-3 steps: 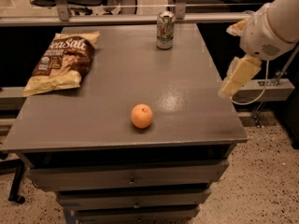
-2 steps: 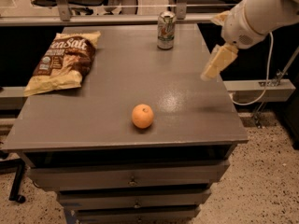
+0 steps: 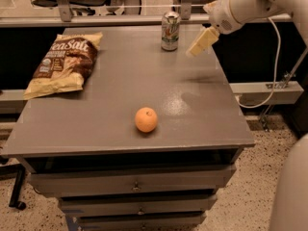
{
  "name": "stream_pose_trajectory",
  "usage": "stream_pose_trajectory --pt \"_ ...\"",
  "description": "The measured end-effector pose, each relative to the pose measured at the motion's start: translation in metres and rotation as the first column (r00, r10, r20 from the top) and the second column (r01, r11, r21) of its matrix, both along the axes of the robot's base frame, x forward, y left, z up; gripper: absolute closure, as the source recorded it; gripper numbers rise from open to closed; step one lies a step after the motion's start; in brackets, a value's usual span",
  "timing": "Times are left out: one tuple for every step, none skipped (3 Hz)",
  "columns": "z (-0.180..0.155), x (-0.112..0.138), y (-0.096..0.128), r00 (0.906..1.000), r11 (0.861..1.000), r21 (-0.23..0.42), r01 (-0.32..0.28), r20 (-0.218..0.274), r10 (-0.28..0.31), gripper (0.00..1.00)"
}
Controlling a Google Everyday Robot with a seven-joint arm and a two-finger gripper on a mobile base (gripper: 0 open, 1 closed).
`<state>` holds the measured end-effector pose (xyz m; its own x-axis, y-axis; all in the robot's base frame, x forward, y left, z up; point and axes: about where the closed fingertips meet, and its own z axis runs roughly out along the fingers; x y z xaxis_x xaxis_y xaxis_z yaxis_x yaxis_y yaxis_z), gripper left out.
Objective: Move 7up can near orange
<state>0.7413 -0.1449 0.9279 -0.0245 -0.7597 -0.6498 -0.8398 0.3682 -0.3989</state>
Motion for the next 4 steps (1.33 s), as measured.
stream_pose_trajectory --pt "0.012 0.041 0.001 0.998 0.992 0.114 0.058 0.017 -0.061 0.0" --pt "0.01 0.068 0.0 0.9918 0.96 0.25 0.127 -0.019 -0.126 0.0" --pt "0.003 0.08 0.01 0.9866 0.935 0.316 0.163 -0.06 -0.151 0.0" --pt "-0.014 0.087 0.021 0.9821 0.913 0.363 0.184 -0.104 -0.157 0.0"
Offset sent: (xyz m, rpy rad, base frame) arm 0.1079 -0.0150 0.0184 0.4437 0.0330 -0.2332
